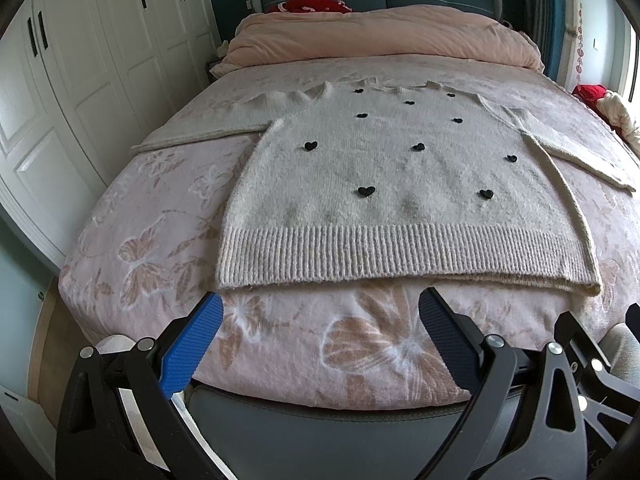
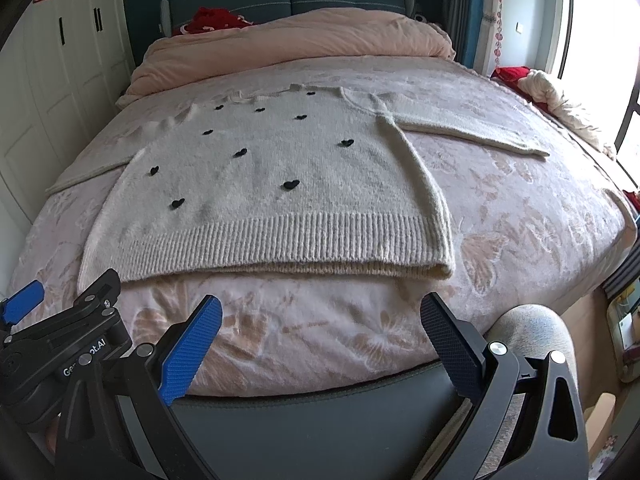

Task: Fold small clothes
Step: 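Grasp the sweater sleeve cuff with the right gripper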

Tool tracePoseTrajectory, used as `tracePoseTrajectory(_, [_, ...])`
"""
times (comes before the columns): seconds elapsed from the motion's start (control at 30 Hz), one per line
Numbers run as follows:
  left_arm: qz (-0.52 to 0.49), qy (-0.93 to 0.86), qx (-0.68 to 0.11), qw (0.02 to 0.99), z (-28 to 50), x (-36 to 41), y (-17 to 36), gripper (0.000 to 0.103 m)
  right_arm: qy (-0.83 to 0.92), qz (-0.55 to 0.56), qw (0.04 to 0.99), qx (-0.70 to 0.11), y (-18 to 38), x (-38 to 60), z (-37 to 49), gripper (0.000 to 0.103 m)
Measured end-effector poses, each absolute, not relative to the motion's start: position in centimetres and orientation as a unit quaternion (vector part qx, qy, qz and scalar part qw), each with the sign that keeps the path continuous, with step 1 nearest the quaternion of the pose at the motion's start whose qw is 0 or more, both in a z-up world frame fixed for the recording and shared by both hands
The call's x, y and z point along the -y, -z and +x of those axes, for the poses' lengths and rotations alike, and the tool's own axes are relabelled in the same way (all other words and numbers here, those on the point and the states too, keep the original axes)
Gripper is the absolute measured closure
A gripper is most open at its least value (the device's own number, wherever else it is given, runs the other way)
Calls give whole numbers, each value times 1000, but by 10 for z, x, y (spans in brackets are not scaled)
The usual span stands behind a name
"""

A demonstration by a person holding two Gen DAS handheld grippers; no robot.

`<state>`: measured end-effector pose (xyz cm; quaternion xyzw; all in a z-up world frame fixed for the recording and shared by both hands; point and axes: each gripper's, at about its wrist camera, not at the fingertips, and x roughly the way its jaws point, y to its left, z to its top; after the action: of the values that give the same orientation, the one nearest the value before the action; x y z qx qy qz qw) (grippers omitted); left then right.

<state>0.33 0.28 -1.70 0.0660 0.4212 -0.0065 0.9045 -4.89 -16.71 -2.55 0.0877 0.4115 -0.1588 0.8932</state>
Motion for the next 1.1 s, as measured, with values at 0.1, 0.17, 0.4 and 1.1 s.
tracePoseTrajectory(0.1, [36,22,-439,897,10,-8,21,6,126,99,890,-426,32,172,-39,5])
tracePoseTrajectory(0.17, [-2,28,-448,894,17,-18,21,5,100,124,888,-432,36,188,-30,5])
tracePoseTrajectory(0.4, [-77,-8,-460,885,52,-57,23,5,181,276,862,-384,35,372,13,5])
tracePoseTrajectory(1.1, [-29,-3,-490,871,129,-8,67,5,349,454,768,-287,99,703,108,90])
